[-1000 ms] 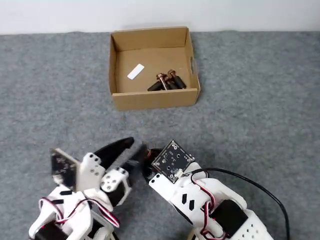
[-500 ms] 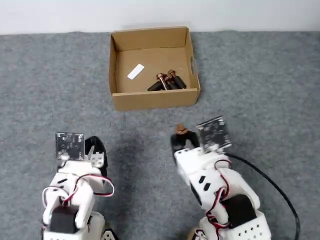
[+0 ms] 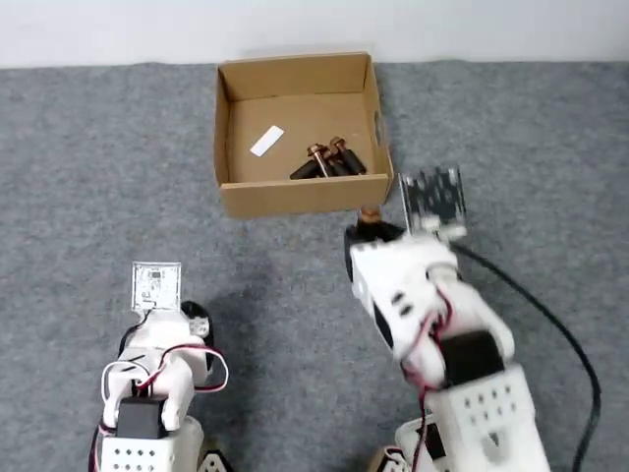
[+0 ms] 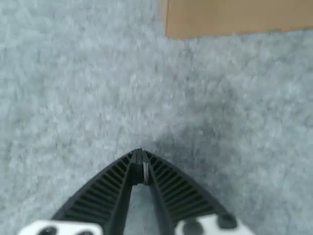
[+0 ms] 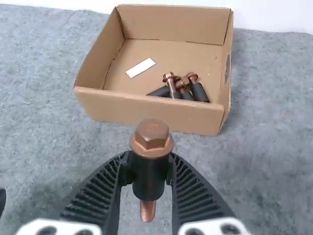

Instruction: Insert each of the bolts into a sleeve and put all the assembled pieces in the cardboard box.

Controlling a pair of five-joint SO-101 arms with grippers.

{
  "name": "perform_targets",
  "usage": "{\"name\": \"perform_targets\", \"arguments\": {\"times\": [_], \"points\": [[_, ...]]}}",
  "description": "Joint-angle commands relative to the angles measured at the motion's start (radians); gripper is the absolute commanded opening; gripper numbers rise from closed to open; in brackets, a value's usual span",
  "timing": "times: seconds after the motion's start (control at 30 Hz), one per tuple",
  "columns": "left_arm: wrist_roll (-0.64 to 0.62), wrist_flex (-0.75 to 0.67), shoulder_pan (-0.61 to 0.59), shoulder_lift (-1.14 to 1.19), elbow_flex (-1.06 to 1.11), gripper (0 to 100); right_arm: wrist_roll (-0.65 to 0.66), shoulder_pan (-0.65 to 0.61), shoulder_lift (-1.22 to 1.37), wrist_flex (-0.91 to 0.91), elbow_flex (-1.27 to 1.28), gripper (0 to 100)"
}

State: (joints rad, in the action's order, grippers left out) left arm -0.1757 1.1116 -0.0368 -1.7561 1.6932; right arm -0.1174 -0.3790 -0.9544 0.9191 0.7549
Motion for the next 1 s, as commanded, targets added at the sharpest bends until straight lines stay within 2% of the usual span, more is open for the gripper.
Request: {"name": "perform_targets", "arguments": {"times": [0.0,0.13,0.27,0.53,0.7,0.97], "points": [[0.002,0.054,-0.003,-0.008,-0.007,0,-0.006,0.039,0.206,-0.09,-0.219,0.8],[0.002,0.063,-0.006,-0.008,-0.007,1,-0.003,0.077,0.441,-0.214,-0.387,0.8],[-0.003,0.066,-0.008,-0.008,-0.007,1,0.005,0.082,0.668,-0.265,-0.572,0.8],[-0.003,0.06,-0.003,-0.008,-0.007,1,0.166,0.082,1.084,-0.401,-0.85,0.8],[-0.003,0.06,-0.003,-0.008,-0.007,1,0.256,0.084,1.303,-0.429,-0.959,0.8],[-0.003,0.06,-0.003,-0.008,-0.007,1,0.267,0.082,1.5,-0.424,-1.053,0.8]]}}
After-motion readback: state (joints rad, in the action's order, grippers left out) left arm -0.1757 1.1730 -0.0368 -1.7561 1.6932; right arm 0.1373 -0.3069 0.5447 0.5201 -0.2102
